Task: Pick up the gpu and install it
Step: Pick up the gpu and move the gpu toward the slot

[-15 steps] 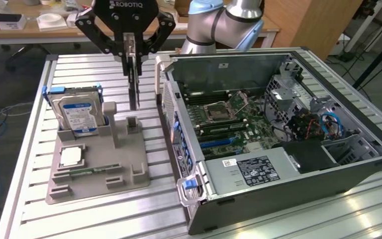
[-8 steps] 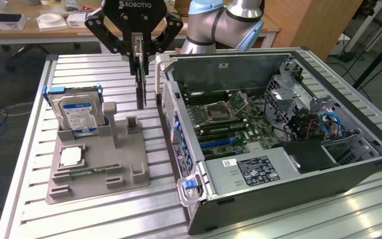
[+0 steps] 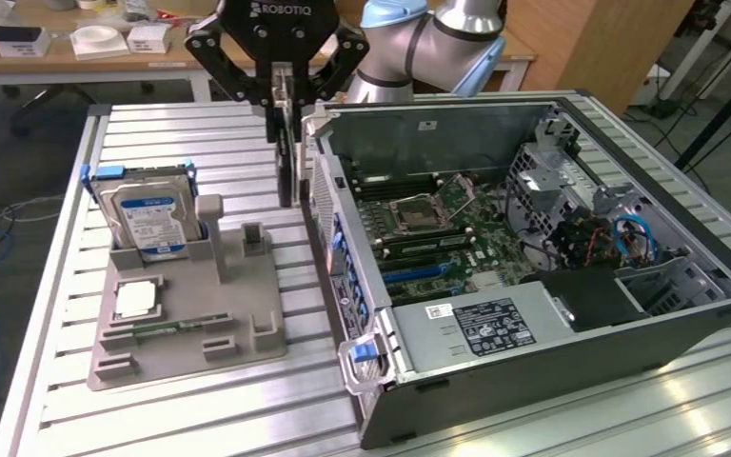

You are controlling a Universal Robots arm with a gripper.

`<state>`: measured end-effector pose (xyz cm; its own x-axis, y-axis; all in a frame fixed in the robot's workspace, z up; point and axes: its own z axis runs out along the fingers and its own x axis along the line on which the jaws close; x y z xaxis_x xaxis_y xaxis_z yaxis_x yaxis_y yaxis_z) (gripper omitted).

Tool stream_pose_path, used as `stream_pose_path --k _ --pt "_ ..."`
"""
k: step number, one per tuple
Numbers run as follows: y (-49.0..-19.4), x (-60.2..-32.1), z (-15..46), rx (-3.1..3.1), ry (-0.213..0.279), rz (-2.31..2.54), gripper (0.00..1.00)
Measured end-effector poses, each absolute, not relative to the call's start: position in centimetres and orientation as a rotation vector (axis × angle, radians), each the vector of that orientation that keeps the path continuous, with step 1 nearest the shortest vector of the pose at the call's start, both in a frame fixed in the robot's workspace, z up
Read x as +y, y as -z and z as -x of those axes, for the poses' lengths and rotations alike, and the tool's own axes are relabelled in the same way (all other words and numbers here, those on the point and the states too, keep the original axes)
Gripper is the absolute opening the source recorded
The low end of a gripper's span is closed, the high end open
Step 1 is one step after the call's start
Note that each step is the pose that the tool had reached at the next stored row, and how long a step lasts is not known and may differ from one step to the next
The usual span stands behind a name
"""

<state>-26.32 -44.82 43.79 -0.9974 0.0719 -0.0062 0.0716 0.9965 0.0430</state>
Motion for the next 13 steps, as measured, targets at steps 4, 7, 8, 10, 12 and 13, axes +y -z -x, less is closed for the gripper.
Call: stream_pose_path --k 4,7,8,10,12,13 --pt "-43.8 -44.8 25.7 3.131 -0.067 -0.111 0.26" --pt "-43.8 -44.8 25.1 3.131 -0.067 -0.110 0.26" --pt "-43.8 -44.8 24.9 3.131 -0.067 -0.110 0.26" --pt "-43.8 -44.8 24.4 3.131 -0.067 -0.109 0.26" --pt "-43.7 -44.8 23.8 3.131 -0.067 -0.109 0.26" --pt "-43.7 -44.8 23.4 3.131 -0.067 -0.108 0.26"
